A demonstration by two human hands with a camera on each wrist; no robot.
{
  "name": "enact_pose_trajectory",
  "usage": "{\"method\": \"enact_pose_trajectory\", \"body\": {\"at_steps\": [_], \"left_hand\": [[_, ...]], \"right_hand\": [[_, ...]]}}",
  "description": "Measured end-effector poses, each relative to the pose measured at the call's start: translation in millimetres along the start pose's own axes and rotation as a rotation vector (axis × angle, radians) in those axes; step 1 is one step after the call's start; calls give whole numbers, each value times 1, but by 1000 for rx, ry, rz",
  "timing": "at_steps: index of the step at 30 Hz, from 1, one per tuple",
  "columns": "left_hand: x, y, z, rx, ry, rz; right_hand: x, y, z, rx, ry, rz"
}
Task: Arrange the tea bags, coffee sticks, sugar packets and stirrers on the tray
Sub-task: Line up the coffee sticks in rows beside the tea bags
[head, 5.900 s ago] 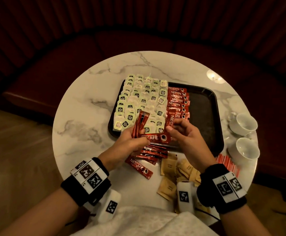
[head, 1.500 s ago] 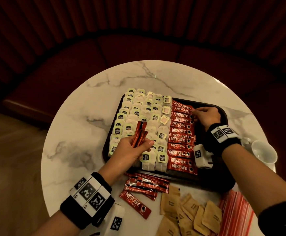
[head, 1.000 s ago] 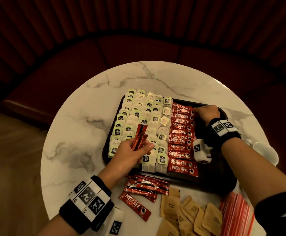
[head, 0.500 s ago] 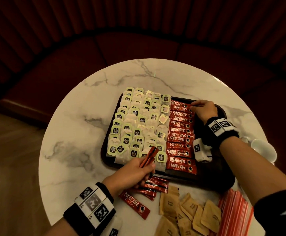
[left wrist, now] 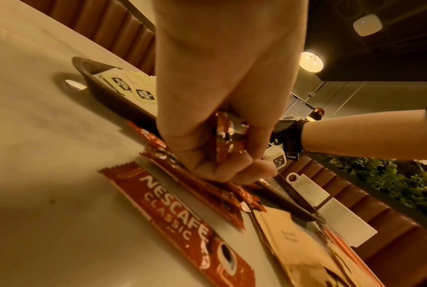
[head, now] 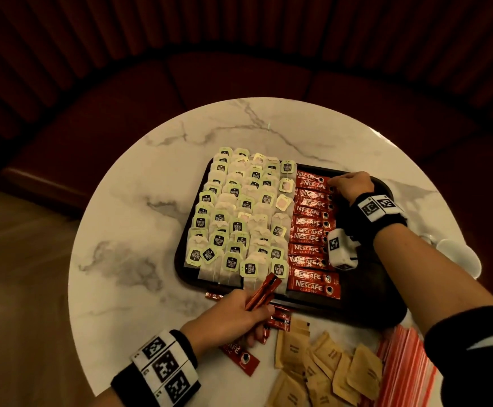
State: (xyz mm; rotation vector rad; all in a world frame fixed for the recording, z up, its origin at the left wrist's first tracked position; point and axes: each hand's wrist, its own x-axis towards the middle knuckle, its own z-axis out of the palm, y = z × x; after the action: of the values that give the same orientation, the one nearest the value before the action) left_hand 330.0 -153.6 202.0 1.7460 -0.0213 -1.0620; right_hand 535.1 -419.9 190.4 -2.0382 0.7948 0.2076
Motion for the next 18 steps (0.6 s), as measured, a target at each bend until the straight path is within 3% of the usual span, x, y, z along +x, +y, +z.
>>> {"method": "enact_pose_trajectory", "body": {"at_steps": [10,15,18], "left_hand": [[1,-1,-4,-8,29,3],[0,-3,-5,-7,76,33],[0,-2,-5,-29,98,50]], "right_hand": [[1,-5,-2,72,31,48],[0,5,-10,133,6,-51],[-5,8,-11,5,-97,-169]]}}
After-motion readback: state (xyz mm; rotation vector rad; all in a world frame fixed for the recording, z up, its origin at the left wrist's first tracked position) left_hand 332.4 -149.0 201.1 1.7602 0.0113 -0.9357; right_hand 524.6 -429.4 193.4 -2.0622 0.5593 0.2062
